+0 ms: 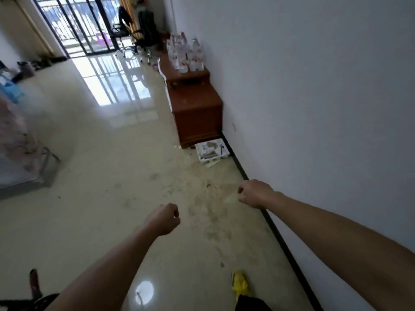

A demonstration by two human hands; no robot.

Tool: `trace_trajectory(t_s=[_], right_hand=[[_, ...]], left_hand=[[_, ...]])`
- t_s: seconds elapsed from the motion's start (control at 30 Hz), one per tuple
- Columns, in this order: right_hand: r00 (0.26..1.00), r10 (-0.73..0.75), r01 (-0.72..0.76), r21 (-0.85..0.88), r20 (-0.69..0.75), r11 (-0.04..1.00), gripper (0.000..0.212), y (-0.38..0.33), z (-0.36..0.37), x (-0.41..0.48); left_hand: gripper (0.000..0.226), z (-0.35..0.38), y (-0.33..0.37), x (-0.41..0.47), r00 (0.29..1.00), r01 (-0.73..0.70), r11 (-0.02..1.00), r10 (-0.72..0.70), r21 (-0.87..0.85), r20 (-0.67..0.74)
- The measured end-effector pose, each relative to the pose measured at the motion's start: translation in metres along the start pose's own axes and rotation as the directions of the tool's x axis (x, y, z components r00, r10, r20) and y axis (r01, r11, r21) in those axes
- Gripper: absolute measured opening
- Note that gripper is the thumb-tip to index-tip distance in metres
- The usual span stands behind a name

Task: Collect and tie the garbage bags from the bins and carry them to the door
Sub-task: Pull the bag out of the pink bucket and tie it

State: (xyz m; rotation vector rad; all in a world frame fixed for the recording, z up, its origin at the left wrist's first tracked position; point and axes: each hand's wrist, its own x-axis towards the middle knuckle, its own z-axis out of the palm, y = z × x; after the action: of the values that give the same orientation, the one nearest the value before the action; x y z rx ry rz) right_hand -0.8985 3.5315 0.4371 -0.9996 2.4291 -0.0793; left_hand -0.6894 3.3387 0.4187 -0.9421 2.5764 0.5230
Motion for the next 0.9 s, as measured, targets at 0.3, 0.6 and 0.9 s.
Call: trace_trajectory(t_s=[0.3,0.6,0.9], right_hand=[[0.946,-0.316,0.324,-0.236,0.073,0.916,0.037,-0.168,-0.098,0.226],[0.745,-0.626,0.663,-0.364,0.232,0.654,0.036,-0.431,-0.067,0.363],[0.638,-0.71,0.764,-0.361,0.299,0.535,0.037,-0.661,-0.069,0.458]], left_hand=[[0.019,-0.111,-0.114,0.103,0.937,0.287,0.921,-0.327,-0.264,-0.125],[0.026,-0.139,-0.332,0.128,0.776,0.596,0.761,-0.628,-0.257,-0.06],[0.029,-0.241,-0.519,0.165,0.713,0.675,0.702,-0.7,-0.228,-0.044]])
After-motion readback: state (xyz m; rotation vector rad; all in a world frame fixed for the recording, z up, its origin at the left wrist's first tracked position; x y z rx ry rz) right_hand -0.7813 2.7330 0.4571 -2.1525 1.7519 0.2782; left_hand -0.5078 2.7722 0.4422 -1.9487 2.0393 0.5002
